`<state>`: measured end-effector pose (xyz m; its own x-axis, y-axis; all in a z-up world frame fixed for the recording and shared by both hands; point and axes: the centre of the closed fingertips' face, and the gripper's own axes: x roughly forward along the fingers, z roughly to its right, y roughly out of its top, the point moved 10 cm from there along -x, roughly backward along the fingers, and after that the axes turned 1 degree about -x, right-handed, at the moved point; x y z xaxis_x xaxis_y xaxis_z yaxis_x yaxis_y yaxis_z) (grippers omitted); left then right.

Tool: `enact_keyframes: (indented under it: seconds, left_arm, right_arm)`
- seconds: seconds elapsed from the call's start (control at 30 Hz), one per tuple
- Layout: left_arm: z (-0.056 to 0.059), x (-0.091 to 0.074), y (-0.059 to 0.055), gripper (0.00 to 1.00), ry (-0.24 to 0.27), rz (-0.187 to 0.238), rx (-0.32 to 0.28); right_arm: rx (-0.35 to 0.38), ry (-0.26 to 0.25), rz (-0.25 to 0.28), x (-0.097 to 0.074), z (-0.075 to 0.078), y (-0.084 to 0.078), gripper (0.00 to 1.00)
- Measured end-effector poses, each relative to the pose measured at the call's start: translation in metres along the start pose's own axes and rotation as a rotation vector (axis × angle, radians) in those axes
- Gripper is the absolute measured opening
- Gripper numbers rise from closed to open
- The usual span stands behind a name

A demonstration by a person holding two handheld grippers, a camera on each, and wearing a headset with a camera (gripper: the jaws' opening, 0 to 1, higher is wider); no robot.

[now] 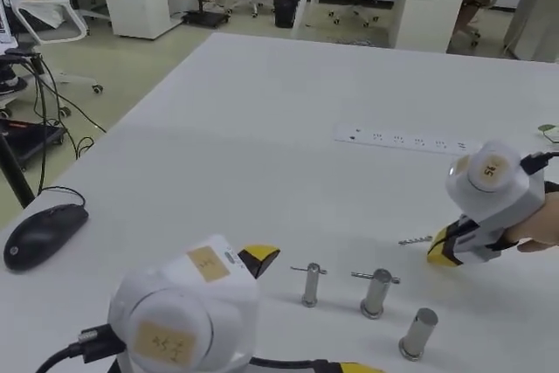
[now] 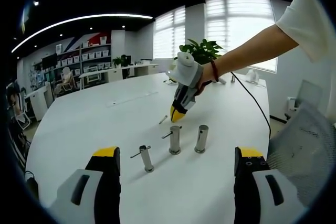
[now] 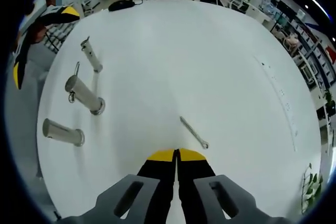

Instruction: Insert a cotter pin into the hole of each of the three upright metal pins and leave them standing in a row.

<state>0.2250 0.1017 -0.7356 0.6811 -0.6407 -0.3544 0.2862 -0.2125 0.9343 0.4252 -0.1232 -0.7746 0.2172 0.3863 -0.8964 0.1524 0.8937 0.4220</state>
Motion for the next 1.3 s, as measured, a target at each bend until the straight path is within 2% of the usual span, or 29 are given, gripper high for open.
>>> enact_keyframes:
  seconds: [0.43, 0.73, 0.9, 1.17, 1.3]
  left_arm:
    - [-0.001, 0.0, 0.001, 0.9, 0.001, 0.01, -0.004]
    - [-0.002, -0.001, 0.001, 0.9, 0.011, 0.011, -0.008]
    - [-0.003, -0.001, 0.001, 0.9, 0.016, 0.012, -0.011]
    - [-0.006, -0.002, 0.0, 0.89, 0.026, 0.009, -0.014]
    - [-0.007, -0.002, 0.0, 0.89, 0.032, 0.008, -0.017]
  right_arm:
    - [-0.003, -0.024, 0.02, -0.002, 0.007, 0.002, 0.03]
    - [-0.016, -0.041, 0.026, -0.001, 0.014, 0.003, 0.11]
    - [-0.027, -0.046, 0.033, 0.0, 0.019, 0.005, 0.11]
    - [-0.099, -0.033, 0.017, 0.006, 0.026, 0.01, 0.12]
    - [-0.135, -0.01, -0.001, 0.008, 0.029, 0.011, 0.12]
